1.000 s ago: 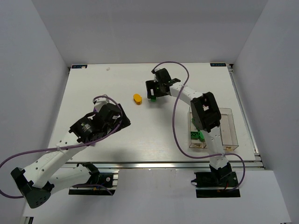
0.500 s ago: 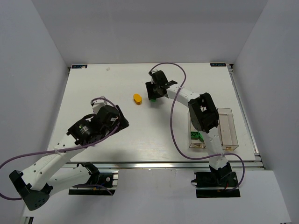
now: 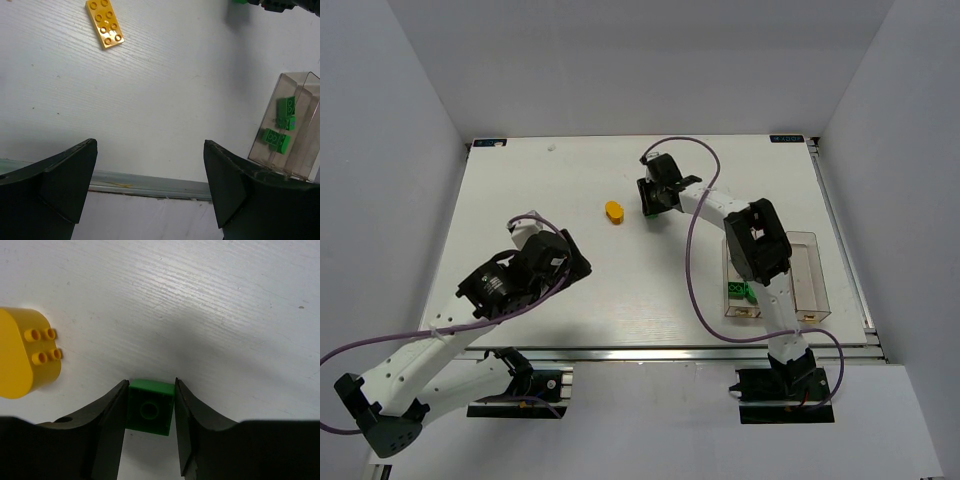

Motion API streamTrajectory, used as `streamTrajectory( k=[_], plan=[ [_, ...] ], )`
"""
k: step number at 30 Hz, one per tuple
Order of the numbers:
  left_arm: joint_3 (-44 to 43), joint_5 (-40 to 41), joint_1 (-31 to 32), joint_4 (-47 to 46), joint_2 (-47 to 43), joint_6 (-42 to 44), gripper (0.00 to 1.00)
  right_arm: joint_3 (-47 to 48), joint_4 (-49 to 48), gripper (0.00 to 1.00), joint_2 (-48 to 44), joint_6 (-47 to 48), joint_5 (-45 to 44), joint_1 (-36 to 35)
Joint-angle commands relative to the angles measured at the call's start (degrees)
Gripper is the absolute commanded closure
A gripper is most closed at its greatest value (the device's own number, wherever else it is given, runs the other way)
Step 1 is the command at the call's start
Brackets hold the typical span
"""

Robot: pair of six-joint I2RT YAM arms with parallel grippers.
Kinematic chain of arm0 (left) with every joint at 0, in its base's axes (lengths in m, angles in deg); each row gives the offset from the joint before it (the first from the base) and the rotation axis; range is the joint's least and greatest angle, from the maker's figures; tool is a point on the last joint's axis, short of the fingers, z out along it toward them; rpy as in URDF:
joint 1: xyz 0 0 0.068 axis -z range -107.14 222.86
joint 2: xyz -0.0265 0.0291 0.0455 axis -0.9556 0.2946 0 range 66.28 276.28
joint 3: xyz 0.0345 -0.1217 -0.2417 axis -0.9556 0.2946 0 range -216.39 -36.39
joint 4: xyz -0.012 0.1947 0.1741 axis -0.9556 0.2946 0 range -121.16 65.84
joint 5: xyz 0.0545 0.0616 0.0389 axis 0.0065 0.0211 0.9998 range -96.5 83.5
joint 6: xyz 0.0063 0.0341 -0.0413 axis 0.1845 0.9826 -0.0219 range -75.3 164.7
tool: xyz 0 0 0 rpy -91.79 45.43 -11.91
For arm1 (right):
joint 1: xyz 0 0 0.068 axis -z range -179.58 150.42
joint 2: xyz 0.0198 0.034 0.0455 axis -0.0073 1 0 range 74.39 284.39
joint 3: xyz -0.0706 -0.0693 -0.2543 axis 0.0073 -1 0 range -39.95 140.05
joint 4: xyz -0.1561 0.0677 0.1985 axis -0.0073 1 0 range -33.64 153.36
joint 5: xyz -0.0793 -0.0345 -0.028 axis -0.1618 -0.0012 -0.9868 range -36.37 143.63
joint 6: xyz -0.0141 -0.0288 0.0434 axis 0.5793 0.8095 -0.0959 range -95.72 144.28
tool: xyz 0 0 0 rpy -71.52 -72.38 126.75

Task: Sort the legos into containers by color

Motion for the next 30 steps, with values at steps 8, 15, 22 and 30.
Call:
streamTrajectory(
  k=[8,15,22,30],
  plan=[
    [3.88,1.22,-0.06,-1.59,-3.37,-3.17,0.04,-0.2,9.26,0.97,-13.16,13.11,28.2,3.98],
    [8.27,0.16,-0.06,-6.95,-4.78,-2.99,0.03,-6.34,15.6,1.0,-24.68,22.1,31.21,7.41],
    [10.56,-0.72,-0.06,-11.26,-2.06,-0.18,0.02,-11.18,23.76,1.0,-36.72,31.23,33.75,12.68],
    [5.13,1.39,-0.06,-11.0,9.1,6.41,0.02,-22.77,24.57,1.0,-46.4,31.51,26.29,18.75]
  ],
)
